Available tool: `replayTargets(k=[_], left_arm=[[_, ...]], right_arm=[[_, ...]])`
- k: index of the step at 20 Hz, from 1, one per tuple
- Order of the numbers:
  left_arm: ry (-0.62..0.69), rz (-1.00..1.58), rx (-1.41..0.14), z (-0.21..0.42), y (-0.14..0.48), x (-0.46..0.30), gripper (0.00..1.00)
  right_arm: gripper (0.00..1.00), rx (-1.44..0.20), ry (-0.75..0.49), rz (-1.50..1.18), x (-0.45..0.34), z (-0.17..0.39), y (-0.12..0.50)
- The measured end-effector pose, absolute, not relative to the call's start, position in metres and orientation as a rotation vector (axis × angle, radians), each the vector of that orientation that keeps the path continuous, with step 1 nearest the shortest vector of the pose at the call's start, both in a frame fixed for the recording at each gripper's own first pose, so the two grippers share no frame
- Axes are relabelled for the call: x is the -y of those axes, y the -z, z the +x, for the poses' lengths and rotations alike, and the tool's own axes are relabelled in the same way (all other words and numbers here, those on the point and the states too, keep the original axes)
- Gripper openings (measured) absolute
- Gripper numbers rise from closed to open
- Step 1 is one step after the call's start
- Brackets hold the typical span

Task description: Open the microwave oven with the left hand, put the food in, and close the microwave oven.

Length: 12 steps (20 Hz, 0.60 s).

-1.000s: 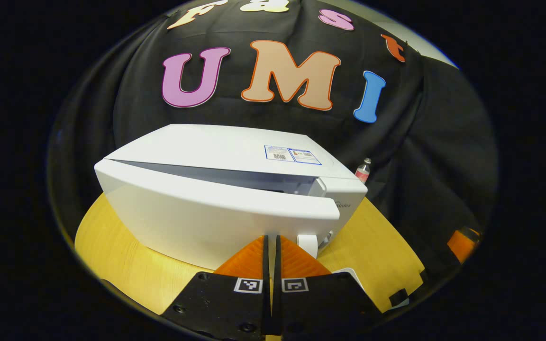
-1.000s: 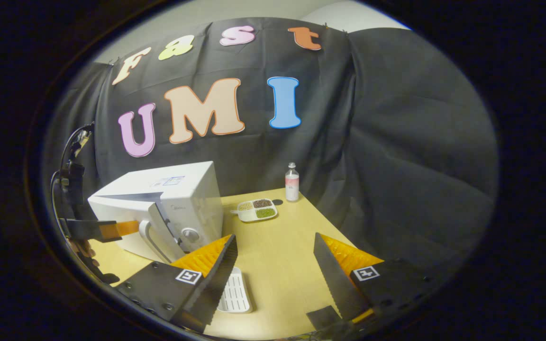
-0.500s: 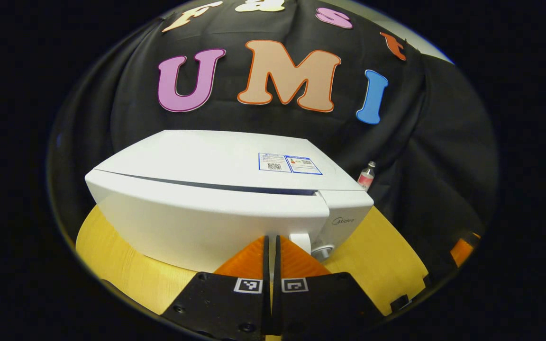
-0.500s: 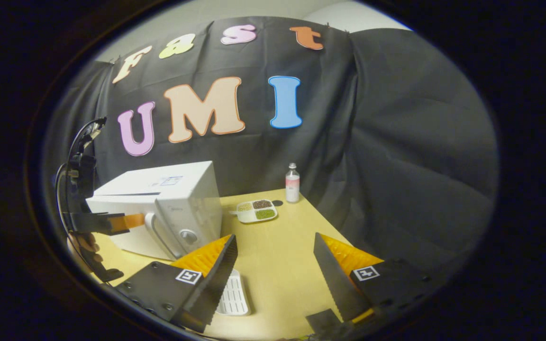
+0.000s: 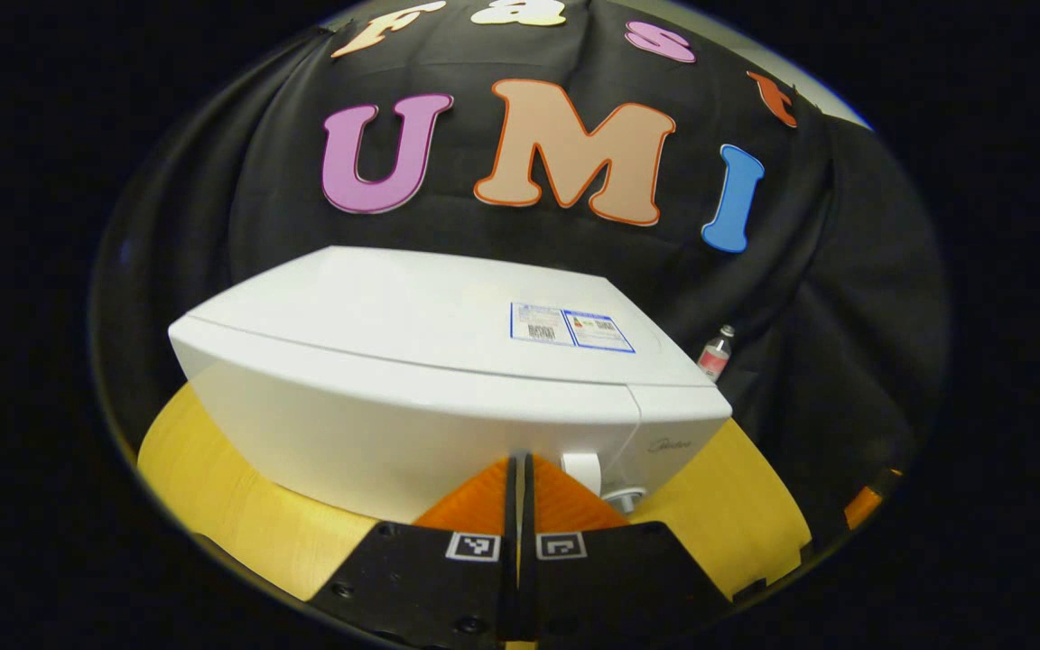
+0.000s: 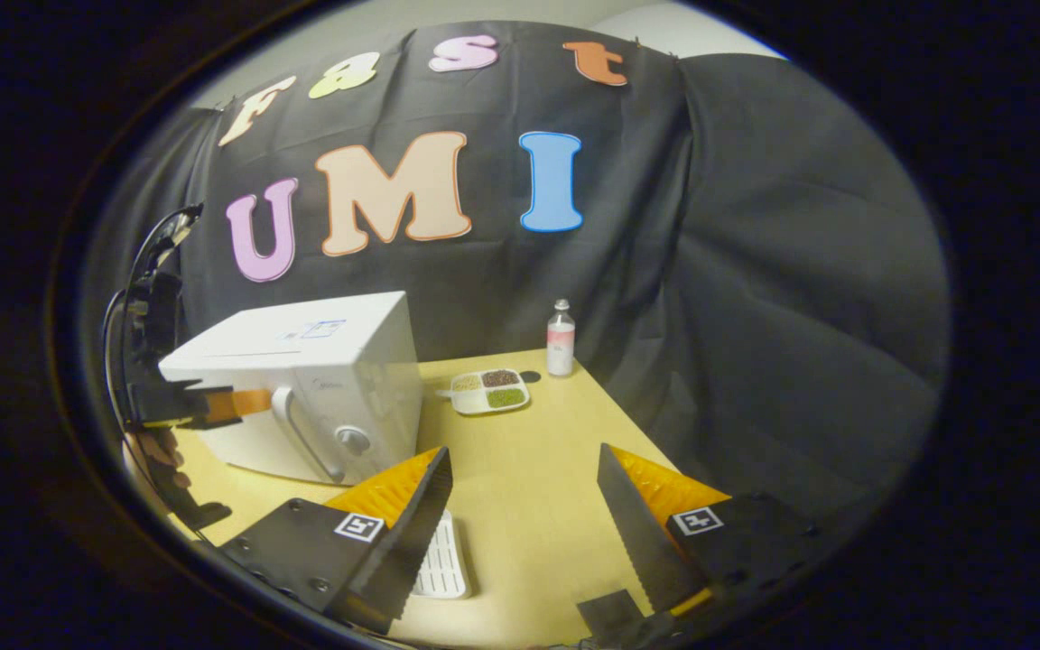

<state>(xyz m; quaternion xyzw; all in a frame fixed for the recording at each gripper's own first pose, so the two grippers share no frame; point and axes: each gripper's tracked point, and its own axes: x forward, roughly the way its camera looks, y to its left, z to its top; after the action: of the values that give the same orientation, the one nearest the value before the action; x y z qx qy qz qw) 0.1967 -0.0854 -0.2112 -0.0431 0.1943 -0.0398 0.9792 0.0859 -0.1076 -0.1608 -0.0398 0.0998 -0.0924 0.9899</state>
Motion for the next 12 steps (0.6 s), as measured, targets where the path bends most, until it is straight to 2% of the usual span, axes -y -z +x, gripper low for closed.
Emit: replayTargets(k=[9,12], left_arm=[[0.119,-0.082,-0.384,0.198,0.210,0.086,0.01],[0.097,-0.058,-0.373,0.191,0.204,0.078,0.01]], right_arm=[[0.99,-0.190,0.119,-0.142,0.090,0.086,0.151],[0.99,-0.188,0.103,-0.142,0.086,0.083,0.146]])
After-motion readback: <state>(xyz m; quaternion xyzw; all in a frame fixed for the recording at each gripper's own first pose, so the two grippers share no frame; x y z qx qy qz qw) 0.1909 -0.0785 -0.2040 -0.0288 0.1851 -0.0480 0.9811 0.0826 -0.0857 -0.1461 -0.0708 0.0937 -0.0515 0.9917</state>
